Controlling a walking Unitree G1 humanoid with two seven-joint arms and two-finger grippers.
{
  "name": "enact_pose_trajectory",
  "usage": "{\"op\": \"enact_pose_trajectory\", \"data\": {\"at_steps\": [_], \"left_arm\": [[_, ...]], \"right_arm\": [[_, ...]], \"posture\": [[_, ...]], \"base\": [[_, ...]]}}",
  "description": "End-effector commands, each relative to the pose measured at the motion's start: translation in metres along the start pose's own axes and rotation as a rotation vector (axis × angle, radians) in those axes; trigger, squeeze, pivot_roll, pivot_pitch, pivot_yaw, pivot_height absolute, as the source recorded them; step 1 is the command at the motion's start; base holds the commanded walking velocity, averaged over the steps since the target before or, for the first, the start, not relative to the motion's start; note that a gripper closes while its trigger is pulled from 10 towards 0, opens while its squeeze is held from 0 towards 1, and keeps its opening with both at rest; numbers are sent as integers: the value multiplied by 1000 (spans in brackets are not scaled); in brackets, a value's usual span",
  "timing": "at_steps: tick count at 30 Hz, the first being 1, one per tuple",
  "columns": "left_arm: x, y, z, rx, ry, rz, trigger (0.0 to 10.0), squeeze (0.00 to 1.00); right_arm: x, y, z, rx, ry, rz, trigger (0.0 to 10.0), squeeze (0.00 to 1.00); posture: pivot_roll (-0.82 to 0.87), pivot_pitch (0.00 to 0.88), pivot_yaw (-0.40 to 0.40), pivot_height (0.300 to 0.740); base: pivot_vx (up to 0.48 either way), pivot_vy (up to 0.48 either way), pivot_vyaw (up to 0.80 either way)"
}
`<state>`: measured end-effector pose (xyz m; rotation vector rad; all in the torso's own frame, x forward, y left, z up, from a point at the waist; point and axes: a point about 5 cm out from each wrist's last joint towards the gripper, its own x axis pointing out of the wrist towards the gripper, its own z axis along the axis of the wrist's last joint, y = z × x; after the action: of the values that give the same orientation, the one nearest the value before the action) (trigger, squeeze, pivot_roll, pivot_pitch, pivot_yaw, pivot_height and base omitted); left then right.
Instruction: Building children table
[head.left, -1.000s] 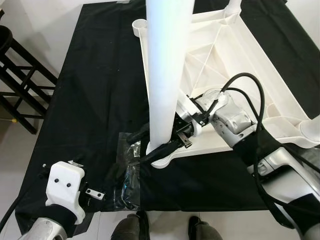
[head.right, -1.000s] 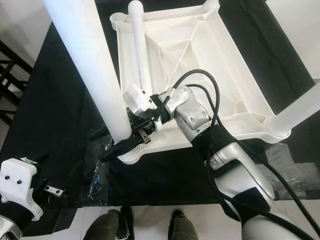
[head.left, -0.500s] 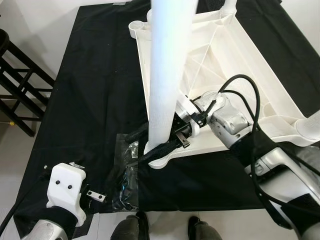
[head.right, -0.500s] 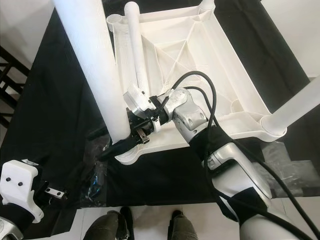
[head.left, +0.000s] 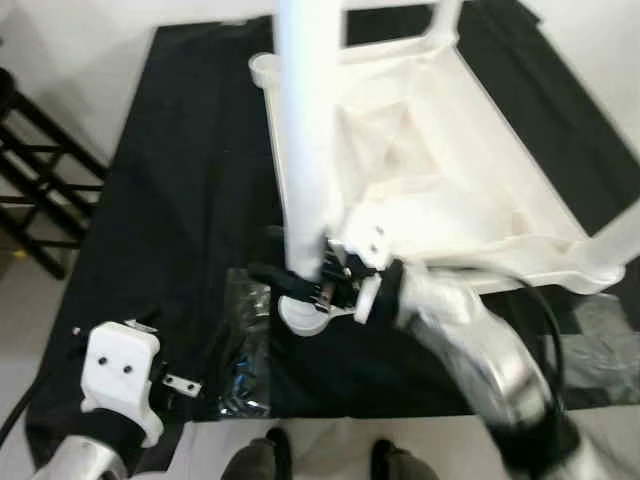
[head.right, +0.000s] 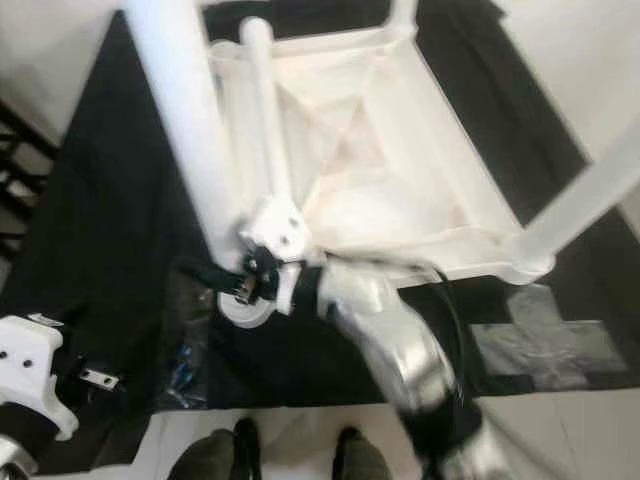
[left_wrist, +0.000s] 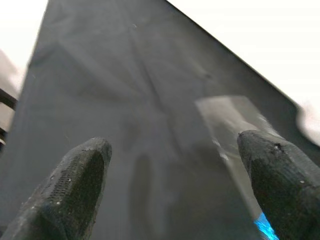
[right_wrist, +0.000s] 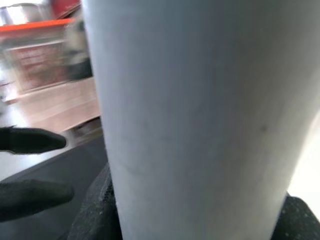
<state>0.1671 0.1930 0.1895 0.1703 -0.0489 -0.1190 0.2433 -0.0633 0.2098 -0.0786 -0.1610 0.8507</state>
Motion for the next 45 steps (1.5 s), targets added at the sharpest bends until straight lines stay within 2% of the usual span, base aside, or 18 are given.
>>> {"op": "enact_pose_trajectory", "data": {"at_steps": [1,3,5,8,10,13,14,19,20,21,22,23,24,27,31,35,39,45], "left_arm": [[4,3,0,8,-2,-16,10000,0],[4,3,0,8,-2,-16,10000,0],[18,8,9,29,-54,-46,10000,0],[24,11,15,43,-81,-57,10000,0],[39,22,35,67,-164,-100,10000,0],[44,26,44,74,-194,-117,10000,0],[56,31,66,64,-271,-184,10000,0],[63,30,82,47,-321,-268,10000,0],[67,26,92,24,-345,-364,10000,0],[70,22,101,-8,-352,-481,10000,749],[70,22,101,-8,-352,-481,10000,749],[72,19,108,-27,-355,-577,10000,1000],[72,19,108,-27,-355,-577,10000,1000],[83,16,117,14,-299,-737,10000,1000],[86,15,119,27,-280,-769,10000,1000],[95,5,137,-39,-297,-944,10000,1000],[89,-2,143,-83,-293,-1137,10000,1000],[85,5,134,-52,-231,-1208,10000,1000]], "right_arm": [[-15,-6,-56,51,324,-136,10000,0],[-15,-6,-56,51,324,-136,10000,0],[-4,-8,-58,-31,304,-145,10000,0],[0,-9,-60,-48,304,-146,10000,0],[5,-6,-59,-53,319,-183,10000,0],[6,-5,-57,-58,323,-203,10000,0],[9,-1,-53,-91,322,-231,10000,0],[11,1,-54,-95,322,-237,10000,0],[13,2,-55,-93,321,-238,10000,0],[16,2,-56,-95,317,-236,10000,0],[16,2,-56,-95,317,-236,10000,0],[18,2,-57,-96,313,-236,10000,0],[18,2,-57,-96,313,-236,10000,0],[25,2,-56,-105,295,-230,10000,0],[27,3,-56,-108,293,-230,10000,0],[32,4,-55,-109,284,-237,10000,0],[33,0,-54,-97,277,-263,10000,0],[34,-5,-54,-98,271,-284,10000,0]], "posture": [[81,312,57,740],[81,312,57,740],[75,273,64,740],[74,268,62,740],[71,239,63,740],[71,239,63,740],[70,216,64,740],[70,202,64,740],[70,192,65,740],[69,184,66,740],[69,184,66,740],[72,174,67,740],[72,174,67,740],[77,161,73,740],[78,158,74,740],[71,146,88,740],[63,142,95,740],[57,138,101,740]], "base": [[0,0,0],[0,0,0],[0,0,0],[0,0,0],[0,0,0],[0,0,0],[0,0,0],[0,0,0],[0,0,0],[0,0,0],[0,0,0],[0,0,0],[0,0,0],[0,0,0],[0,0,0],[0,0,0],[0,0,0],[0,0,0]]}}
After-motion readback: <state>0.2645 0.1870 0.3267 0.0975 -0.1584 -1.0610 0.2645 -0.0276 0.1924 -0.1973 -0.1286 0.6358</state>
